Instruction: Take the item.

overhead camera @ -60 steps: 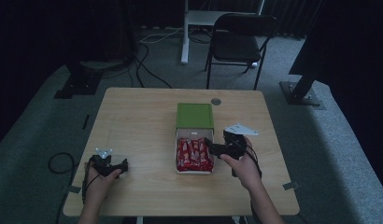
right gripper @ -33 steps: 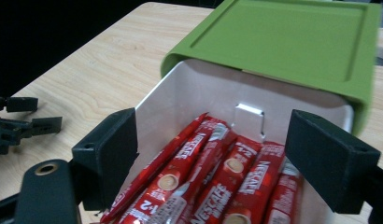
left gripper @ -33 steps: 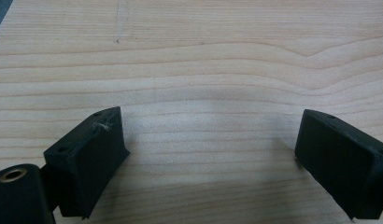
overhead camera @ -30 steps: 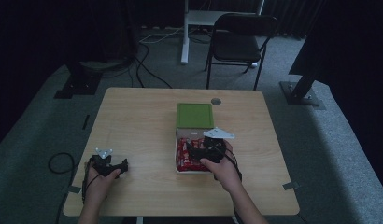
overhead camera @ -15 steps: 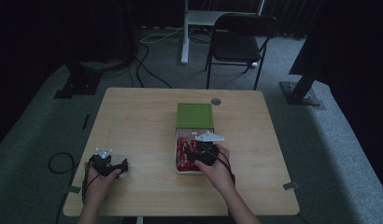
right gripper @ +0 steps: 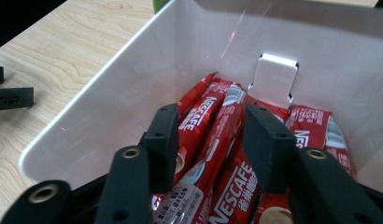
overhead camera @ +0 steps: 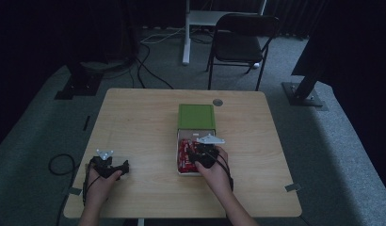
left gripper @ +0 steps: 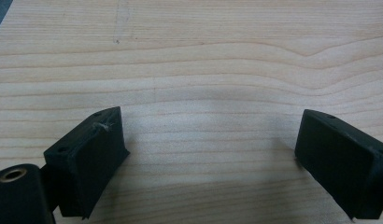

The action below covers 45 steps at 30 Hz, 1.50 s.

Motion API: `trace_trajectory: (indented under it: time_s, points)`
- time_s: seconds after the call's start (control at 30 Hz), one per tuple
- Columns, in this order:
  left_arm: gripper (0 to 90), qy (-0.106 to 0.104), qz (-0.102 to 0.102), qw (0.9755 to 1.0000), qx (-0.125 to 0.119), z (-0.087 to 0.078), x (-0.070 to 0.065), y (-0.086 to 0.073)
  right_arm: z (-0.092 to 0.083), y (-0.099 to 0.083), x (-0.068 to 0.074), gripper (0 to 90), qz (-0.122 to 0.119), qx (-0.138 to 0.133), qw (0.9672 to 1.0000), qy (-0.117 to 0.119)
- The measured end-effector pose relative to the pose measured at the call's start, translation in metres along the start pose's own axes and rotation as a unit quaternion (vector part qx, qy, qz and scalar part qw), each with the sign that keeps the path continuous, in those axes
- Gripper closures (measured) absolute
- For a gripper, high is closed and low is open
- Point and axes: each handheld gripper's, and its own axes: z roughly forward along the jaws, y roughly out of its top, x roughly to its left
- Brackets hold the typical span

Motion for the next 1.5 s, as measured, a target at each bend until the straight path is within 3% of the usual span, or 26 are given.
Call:
trace_trajectory:
  time_s: [0.4, 0.47, 0.6, 0.63, 0.77, 0.97, 1.13, 1.5]
  points:
    - [9.2, 0.0, 0.0, 1.0, 0.0, 0.0, 0.0, 0.0, 0.007, -0.001, 0.002, 61.3, 0.001, 0.026, 0.9996, 0.006]
    - [9.2, 0.0, 0.0, 1.0, 0.0, 0.0, 0.0, 0.0, 0.008, -0.001, 0.002, 62.0, 0.011, 0.026, 0.9996, 0.01]
    - [9.2, 0.0, 0.0, 1.0, 0.0, 0.0, 0.0, 0.0, 0.008, -0.001, 0.0, 68.9, 0.024, 0.028, 0.9992, 0.012]
    - [9.2, 0.0, 0.0, 1.0, 0.0, 0.0, 0.0, 0.0, 0.006, -0.001, -0.002, 77.7, 0.027, 0.031, 0.9991, 0.0]
    - [9.2, 0.0, 0.0, 1.0, 0.0, 0.0, 0.0, 0.0, 0.003, 0.001, -0.003, 81.5, 0.036, 0.037, 0.9987, -0.001]
    - [9.2, 0.0, 0.0, 1.0, 0.0, 0.0, 0.0, 0.0, -0.004, 0.005, -0.005, 82.4, 0.054, 0.029, 0.998, 0.01]
    - [9.2, 0.0, 0.0, 1.0, 0.0, 0.0, 0.0, 0.0, -0.01, 0.007, -0.007, 82.7, 0.068, 0.027, 0.9967, 0.033]
    - [9.2, 0.0, 0.0, 1.0, 0.0, 0.0, 0.0, 0.0, -0.029, 0.014, -0.007, 82.7, 0.058, 0.013, 0.9974, 0.041]
